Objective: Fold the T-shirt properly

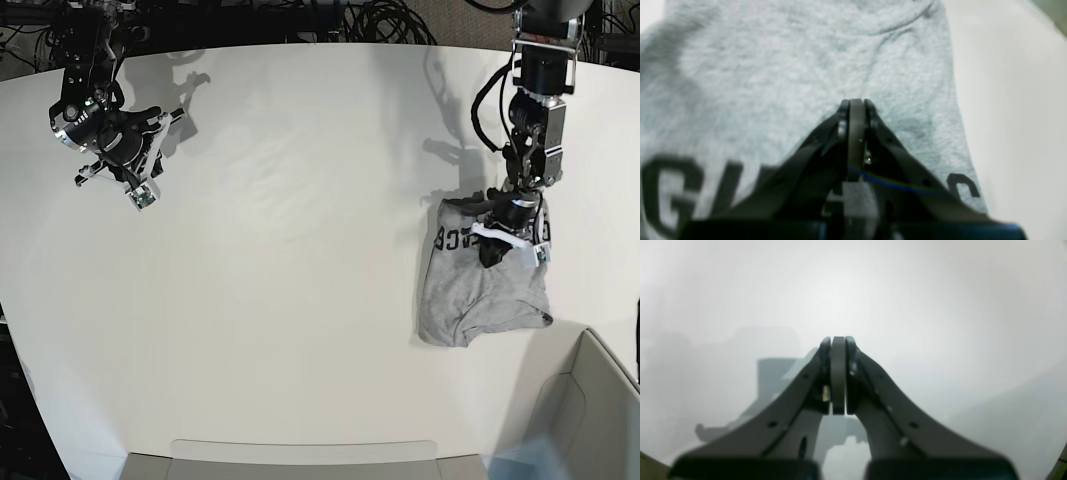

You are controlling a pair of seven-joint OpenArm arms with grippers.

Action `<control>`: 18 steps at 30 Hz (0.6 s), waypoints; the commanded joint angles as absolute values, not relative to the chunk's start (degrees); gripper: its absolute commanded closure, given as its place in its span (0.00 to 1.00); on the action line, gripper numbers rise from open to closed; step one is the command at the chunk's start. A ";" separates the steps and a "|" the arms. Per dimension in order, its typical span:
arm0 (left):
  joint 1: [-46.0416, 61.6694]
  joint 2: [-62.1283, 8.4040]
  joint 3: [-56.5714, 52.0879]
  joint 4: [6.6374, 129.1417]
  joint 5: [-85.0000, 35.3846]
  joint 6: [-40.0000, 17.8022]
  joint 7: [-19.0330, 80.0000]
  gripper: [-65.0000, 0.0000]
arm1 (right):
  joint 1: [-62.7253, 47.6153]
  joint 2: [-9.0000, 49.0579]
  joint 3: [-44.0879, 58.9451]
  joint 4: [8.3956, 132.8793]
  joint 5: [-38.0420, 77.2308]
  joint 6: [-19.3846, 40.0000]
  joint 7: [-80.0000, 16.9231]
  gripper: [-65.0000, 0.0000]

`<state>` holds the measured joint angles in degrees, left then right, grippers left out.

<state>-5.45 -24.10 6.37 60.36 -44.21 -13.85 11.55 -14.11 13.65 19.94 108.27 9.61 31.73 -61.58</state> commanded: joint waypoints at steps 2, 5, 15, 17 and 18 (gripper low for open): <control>-4.44 -24.57 3.65 65.89 -43.65 -13.67 12.70 1.00 | -12.62 14.02 20.26 110.11 10.07 32.31 -60.97 1.00; -2.15 -24.40 -0.48 73.63 -43.65 -12.62 12.79 1.00 | -12.44 13.67 20.26 111.96 10.07 32.31 -60.97 1.00; 15.52 -24.40 -6.37 102.11 -43.65 -1.63 13.32 1.00 | -15.25 12.00 23.60 117.93 10.42 32.40 -60.97 1.00; 20.88 -24.40 -6.37 105.27 -43.65 -0.40 12.88 1.00 | -16.31 10.68 26.24 118.20 10.33 32.48 -60.97 1.00; 23.87 -24.40 -6.37 106.51 -43.65 0.31 12.70 1.00 | -16.92 9.98 27.65 118.20 10.42 32.57 -60.97 1.00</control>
